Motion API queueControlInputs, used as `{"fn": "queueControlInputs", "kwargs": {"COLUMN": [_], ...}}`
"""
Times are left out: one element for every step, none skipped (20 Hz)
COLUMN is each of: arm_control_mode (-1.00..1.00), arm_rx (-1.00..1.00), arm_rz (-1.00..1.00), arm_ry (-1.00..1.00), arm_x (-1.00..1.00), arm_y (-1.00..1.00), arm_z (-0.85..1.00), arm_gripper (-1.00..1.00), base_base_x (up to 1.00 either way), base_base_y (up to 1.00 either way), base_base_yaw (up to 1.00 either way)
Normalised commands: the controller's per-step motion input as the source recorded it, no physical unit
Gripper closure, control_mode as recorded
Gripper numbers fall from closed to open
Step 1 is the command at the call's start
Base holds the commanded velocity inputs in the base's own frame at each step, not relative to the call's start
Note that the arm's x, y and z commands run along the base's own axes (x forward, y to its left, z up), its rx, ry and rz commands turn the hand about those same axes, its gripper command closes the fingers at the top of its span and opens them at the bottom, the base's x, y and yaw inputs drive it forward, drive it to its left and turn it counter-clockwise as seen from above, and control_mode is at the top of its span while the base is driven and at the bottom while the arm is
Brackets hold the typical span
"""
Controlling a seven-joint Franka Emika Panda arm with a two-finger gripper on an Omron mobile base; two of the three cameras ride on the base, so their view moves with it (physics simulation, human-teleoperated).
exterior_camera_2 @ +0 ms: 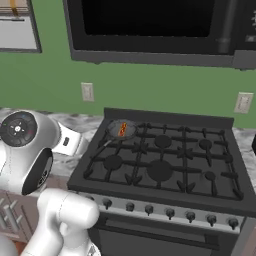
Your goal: Place the cold items (mango and cucumber) from the fridge in one tupperware on the dining counter. Place the warm items (hot dog and kebab skewer) in the stove area in another tupperware.
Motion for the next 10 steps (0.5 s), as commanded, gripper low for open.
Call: {"fn": "queueControlInputs", "kwargs": {"arm_control_mode": [1.0,1.0,1.0,1.0,1.0,1.0,1.0,1.0,1.0,1.0], "arm_rx": [0.0,0.0,0.0,0.0,0.0,0.0,0.0,0.0,0.0,0.0], "arm_rz": [0.0,0.0,0.0,0.0,0.0,0.0,0.0,0.0,0.0,0.0], "arm_ry": [0.0,0.0,0.0,0.0,0.0,0.0,0.0,0.0,0.0,0.0], "arm_x": [0.0,0.0,0.0,0.0,0.0,0.0,0.0,0.0,0.0,0.0], "arm_y": [0.0,0.0,0.0,0.0,0.0,0.0,0.0,0.0,0.0,0.0], "arm_z": [0.0,0.0,0.0,0.0,0.0,0.0,0.0,0.0,0.0,0.0], "arm_gripper": [-1.0,-1.0,-1.0,-1.0,-1.0,-1.0,-1.0,-1.0,-1.0,-1.0], "base_base_x": [0.42,0.37,0.16,0.0,0.0,0.0,0.0,0.0,0.0,0.02], "base_base_y": [0.34,0.32,0.48,0.78,0.93,1.0,1.0,1.0,1.0,1.0], "base_base_yaw": [-0.09,-0.04,0.0,0.0,0.0,0.0,0.0,0.0,0.0,0.0]}}
